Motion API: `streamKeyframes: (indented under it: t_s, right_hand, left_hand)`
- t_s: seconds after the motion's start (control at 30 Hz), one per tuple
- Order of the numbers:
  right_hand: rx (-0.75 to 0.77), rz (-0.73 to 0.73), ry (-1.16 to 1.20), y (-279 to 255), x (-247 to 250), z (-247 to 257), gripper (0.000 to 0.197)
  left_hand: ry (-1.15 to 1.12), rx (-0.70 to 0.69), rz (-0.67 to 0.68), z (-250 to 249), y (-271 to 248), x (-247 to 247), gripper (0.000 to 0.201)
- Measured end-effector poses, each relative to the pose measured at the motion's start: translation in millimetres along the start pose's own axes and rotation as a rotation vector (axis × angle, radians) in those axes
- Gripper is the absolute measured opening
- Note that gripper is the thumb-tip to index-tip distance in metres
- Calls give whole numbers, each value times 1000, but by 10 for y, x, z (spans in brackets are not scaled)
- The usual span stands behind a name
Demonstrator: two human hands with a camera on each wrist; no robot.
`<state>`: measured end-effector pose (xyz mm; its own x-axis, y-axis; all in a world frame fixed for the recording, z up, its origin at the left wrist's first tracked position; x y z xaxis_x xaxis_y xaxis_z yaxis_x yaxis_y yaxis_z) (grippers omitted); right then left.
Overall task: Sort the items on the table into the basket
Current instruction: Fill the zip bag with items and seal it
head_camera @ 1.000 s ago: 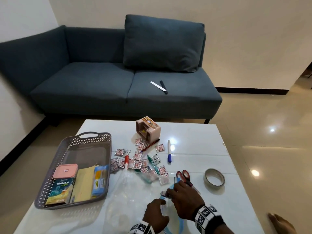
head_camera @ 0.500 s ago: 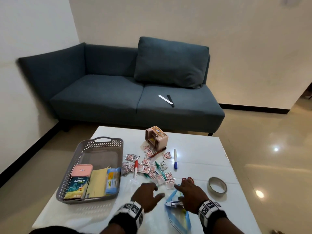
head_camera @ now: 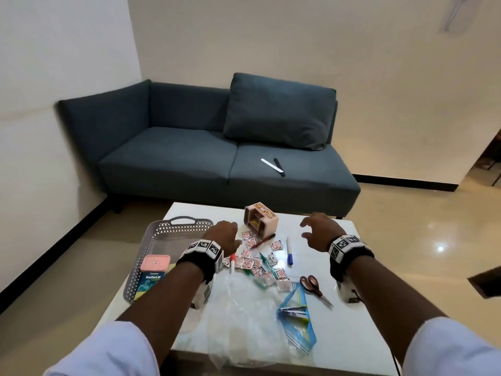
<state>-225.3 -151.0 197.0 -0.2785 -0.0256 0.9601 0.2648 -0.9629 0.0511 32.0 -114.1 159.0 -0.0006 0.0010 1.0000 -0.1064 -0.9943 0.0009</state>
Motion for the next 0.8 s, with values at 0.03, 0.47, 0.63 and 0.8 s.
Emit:
streamKeyframes:
  t_s: [0.03,0.47,0.63,0.8]
  right_hand:
    - [-5,7,-3,38,-21,-6,33]
    - [-102,221,5,635,-884,-158,35]
    - [-157,282,35,694,-1261,-262,34]
    - [-195,350,15,664,-1591,-347,23]
  left_hand:
    - [3,-4,1,-1,60,-32,47]
    - [-7,-83,137,68,478,-804,46]
    - [-11,-99,183,73,502,-1108,40]
    - [-52,-138,274,-70,379,-1517,49]
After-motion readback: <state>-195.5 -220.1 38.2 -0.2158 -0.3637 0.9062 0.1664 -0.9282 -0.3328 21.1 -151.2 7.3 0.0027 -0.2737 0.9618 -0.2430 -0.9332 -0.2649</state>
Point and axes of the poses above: each hand's wrist, its own y-axis towards the middle knuckle, its own x-axis out of the back of the hand, z = x × y, the point moved 8 cm from there along y, towards the middle knuckle, and after that the axes turned 9 degrees about y, right-handed, at the moved point
